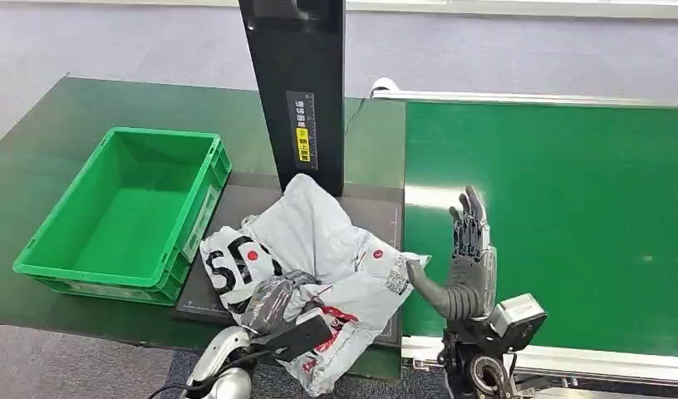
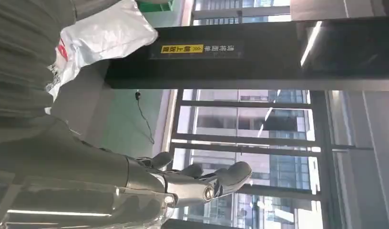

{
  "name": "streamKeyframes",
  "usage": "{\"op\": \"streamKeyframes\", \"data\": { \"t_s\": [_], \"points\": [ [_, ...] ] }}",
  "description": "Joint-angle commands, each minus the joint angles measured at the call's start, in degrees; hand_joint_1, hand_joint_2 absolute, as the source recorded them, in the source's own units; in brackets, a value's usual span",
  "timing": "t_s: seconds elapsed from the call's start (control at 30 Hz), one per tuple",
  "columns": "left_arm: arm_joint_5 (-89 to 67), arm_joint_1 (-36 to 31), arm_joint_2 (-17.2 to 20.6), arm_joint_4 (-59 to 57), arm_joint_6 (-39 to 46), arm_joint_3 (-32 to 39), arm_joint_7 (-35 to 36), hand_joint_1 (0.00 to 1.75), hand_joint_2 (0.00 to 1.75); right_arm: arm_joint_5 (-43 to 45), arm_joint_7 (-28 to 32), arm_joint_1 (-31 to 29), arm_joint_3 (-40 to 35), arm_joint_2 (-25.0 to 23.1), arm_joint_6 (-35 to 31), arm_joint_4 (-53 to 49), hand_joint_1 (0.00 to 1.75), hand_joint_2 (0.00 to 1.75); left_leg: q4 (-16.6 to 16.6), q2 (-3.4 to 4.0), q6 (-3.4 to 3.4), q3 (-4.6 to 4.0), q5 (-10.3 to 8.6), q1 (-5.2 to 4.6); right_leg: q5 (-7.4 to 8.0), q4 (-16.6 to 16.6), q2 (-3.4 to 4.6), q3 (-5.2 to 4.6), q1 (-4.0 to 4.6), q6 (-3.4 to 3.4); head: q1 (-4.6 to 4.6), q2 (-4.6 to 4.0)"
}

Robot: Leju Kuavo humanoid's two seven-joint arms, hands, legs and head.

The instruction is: Moved the parcel from conveyor to table for the left to box.

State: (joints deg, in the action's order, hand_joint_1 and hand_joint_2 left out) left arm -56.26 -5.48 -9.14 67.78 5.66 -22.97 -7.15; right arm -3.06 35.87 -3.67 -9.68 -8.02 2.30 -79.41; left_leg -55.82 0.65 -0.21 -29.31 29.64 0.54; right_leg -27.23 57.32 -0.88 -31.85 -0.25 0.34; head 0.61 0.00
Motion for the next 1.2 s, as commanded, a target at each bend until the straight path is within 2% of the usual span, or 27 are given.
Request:
{"op": "streamKeyframes", "data": {
  "t_s": [0.03,0.2,0.27,0.3,0.37,0.47,0.57,0.7,0.77,0.83,1.0,1.07,1.2],
  "points": [
    [4.9,1.28,0.32,-2.48,-0.16,2.36,-1.97,1.75,1.75,-0.07,-5.13,-0.25,2.23,-0.74,-2.08,3.07,0.0,1.75,0.1,0.05,0.0,0.06,-0.04,-0.01,0.06,-0.08,0.12,0.02,-0.01,-0.01,0.0,0.0],
    [9.04,1.81,0.78,-0.07,1.85,2.56,-4.61,1.75,1.75,1.18,-8.23,-0.02,3.37,-1.3,-3.84,5.09,0.0,1.75,0.11,0.05,0.0,0.06,-0.04,0.0,0.07,-0.1,0.14,0.03,0.0,0.0,0.0,0.0],
    [10.72,2.56,1.01,1.89,3.99,2.45,-6.34,1.75,1.75,-2.22,-12.96,0.21,2.85,-1.06,-7.58,6.05,0.0,1.75,0.14,0.06,0.0,0.03,-0.06,0.01,0.1,-0.12,0.17,-0.01,0.0,0.0,0.0,0.0],
    [11.23,2.84,1.18,2.92,5.24,2.34,-7.35,1.75,1.75,-1.44,-13.42,0.5,3.41,-1.33,-7.3,6.54,0.0,1.75,0.09,0.06,0.0,0.04,-0.03,0.01,0.06,-0.09,0.15,0.0,0.01,-0.01,0.02,0.0],
    [6.9,3.04,1.98,4.83,12.83,0.62,-10.36,1.75,1.75,-1.02,-13.94,1.25,4.33,-1.61,-7.54,7.36,0.0,1.75,0.13,0.04,0.0,0.04,-0.06,0.01,0.09,-0.13,0.15,0.01,0.01,-0.01,0.0,0.0],
    [5.36,2.96,1.93,6.62,19.4,-1.11,-13.16,1.75,1.75,3.58,-14.61,1.2,5.8,-2.08,-7.25,9.52,0.0,1.75,0.12,-0.01,-0.01,-0.02,-0.06,0.02,0.08,-0.13,0.1,-0.04,0.02,-0.01,0.0,0.0],
    [9.43,2.55,2.05,8.3,24.73,-1.9,-17.28,1.75,1.75,6.55,-14.72,0.88,3.78,-1.16,-6.8,12.5,0.0,1.75,0.08,-0.05,0.0,-0.03,-0.05,0.02,0.05,-0.09,0.05,-0.05,0.02,0.0,-0.02,0.0],
    [11.13,2.38,2.69,9.96,27.59,-2.33,-20.5,1.75,1.75,7.07,-14.27,0.54,2.18,-0.85,-6.8,14.12,0.0,1.75,0.07,0.04,-0.01,-0.06,-0.04,0.03,0.07,-0.07,0.13,-0.1,0.03,-0.01,0.0,0.0],
    [6.74,1.65,3.61,10.53,33.01,-3.47,-23.19,1.75,1.75,7.74,-13.85,-0.56,0.58,-0.46,-6.19,16.18,0.0,1.75,0.09,0.01,-0.01,-0.07,-0.07,0.02,0.09,-0.1,0.12,-0.1,0.02,-0.01,0.0,0.0],
    [0.75,1.33,3.04,12.42,34.34,-2.05,-24.32,1.75,1.75,7.82,-13.45,-1.53,-0.54,-0.23,-5.64,17.73,0.0,1.75,0.08,0.05,0.0,-0.05,-0.05,0.02,0.08,-0.07,0.13,-0.09,0.02,-0.01,0.0,0.0],
    [-5.45,-2.28,2.76,12.3,34.34,-0.03,-20.52,1.75,1.75,8.3,-13.01,-1.78,-1.6,0.12,-5.34,17.95,0.0,1.75,0.04,0.0,0.0,-0.14,-0.07,0.02,0.1,-0.05,0.1,-0.16,0.02,0.0,0.02,0.0],
    [-12.81,-7.0,4.88,8.98,34.34,0.18,-12.67,1.75,1.75,8.08,-12.96,-1.4,-1.79,0.27,-5.54,17.54,0.0,1.75,0.04,-0.1,-0.01,-0.17,-0.12,0.03,0.11,-0.06,0.01,-0.16,0.03,-0.01,0.02,0.0],
    [-15.22,-13.15,6.35,4.07,32.3,1.74,-6.69,1.75,1.75,7.86,-12.87,-0.29,-1.4,0.39,-6.01,16.3,0.0,1.75,0.07,-0.09,-0.03,-0.12,-0.15,0.02,0.12,-0.06,0.01,-0.13,0.02,-0.03,0.0,0.0]
  ]
}}
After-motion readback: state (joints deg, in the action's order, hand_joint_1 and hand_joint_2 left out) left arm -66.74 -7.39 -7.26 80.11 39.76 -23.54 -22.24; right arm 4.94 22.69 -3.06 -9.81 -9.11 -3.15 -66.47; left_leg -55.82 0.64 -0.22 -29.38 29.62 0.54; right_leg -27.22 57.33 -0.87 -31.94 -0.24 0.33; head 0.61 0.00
